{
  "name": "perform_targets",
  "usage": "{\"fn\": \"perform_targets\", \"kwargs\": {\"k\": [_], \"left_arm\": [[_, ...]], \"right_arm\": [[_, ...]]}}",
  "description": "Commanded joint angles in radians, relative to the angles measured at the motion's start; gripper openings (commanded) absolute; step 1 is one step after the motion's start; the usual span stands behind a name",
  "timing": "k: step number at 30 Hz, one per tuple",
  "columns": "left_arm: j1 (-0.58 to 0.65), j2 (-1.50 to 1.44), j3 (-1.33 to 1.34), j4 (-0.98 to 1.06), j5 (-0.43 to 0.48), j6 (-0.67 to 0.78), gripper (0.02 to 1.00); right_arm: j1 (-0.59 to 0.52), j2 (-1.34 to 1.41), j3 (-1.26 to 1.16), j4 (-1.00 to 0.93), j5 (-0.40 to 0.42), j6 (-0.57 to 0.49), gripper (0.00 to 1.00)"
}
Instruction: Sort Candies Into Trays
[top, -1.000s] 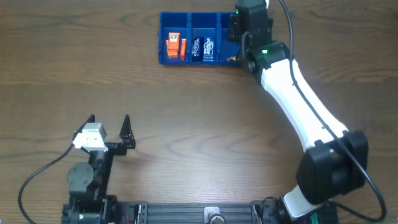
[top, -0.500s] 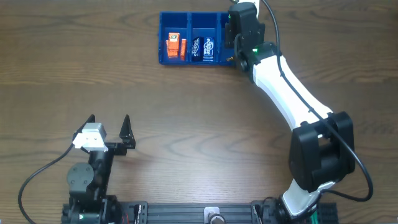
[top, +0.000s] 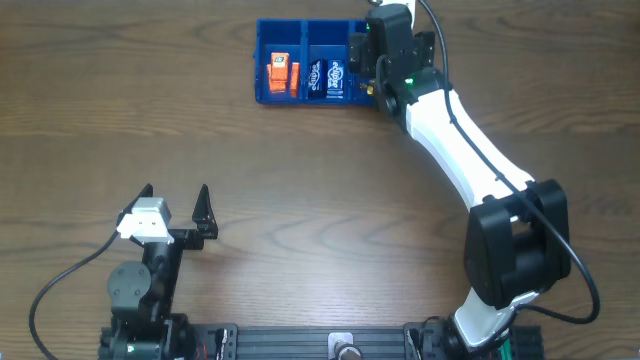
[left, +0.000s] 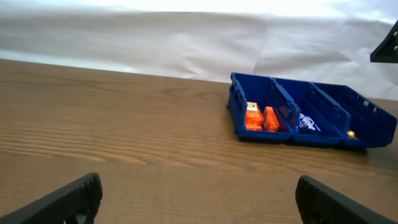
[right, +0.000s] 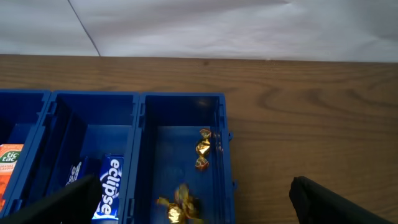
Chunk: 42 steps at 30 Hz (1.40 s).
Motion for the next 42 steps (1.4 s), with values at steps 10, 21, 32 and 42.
{"fn": "perform_targets", "kwargs": {"k": [10, 21, 32, 42], "left_arm": [[0.006, -0.006, -0.016, -0.038, 0.027, 0.014, 0.998], [0.006, -0.006, -0.016, -0.038, 0.027, 0.014, 0.998], [0.006, -0.006, -0.016, -0.038, 0.027, 0.014, 0.996], [0.006, -0.006, -0.016, -0.038, 0.027, 0.014, 0.998]], "right_arm": [[-0.058, -0.303, -0.032, -0.082, 0.010, -0.106, 1.000], [-0.337, -0.952, -0.543, -0.026, -0.055, -0.137, 1.000], [-0.385, -1.521, -1.046, 0.090, -0.253, -0.180, 1.000], [-0.385, -1.849, -1.295, 0.085, -0.387, -0.172, 1.000]]}}
